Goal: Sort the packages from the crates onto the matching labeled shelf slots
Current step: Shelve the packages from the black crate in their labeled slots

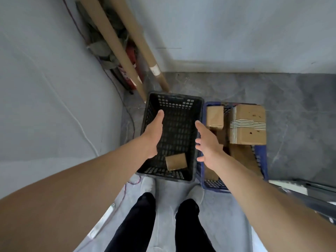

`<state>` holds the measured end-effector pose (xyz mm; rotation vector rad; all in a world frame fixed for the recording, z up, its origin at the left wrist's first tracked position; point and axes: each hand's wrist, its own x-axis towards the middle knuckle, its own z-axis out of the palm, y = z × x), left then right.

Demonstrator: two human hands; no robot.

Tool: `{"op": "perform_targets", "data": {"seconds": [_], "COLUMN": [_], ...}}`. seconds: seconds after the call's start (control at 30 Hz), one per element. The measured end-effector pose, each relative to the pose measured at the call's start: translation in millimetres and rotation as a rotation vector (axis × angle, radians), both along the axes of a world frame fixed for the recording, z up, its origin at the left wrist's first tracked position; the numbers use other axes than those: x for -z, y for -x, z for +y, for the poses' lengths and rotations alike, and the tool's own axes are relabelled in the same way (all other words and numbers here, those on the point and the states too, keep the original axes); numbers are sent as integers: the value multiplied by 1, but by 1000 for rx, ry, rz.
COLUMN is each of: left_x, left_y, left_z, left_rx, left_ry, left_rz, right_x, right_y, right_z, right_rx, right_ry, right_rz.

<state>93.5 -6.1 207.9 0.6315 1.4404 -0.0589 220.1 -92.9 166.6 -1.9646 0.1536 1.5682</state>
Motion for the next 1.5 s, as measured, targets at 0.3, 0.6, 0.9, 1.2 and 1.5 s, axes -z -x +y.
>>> {"op": "perform_targets", "data": {"seconds": [0.3, 0.6, 0.9, 1.2, 1.5], "left_x": [153, 340, 451, 489, 463], "left_y": [2, 28, 31, 32, 31], "left_z": [-15, -30, -45, -50, -40], "left_rx": [-21, -59, -60, -102, -106], "left_ry": [83, 169, 226, 290, 147], "left_rz": [94, 204, 236, 182, 263], "right_x": [169, 319, 414, 456, 427], "right_y": [4, 25, 32, 39, 35], "right_z": [-7, -11, -19, -23, -16], "right_rx": [-57, -109, -107, -130, -97], "right_ry": [74, 93, 184, 260, 257], "right_rz": [20, -15, -127, -135, -140]}}
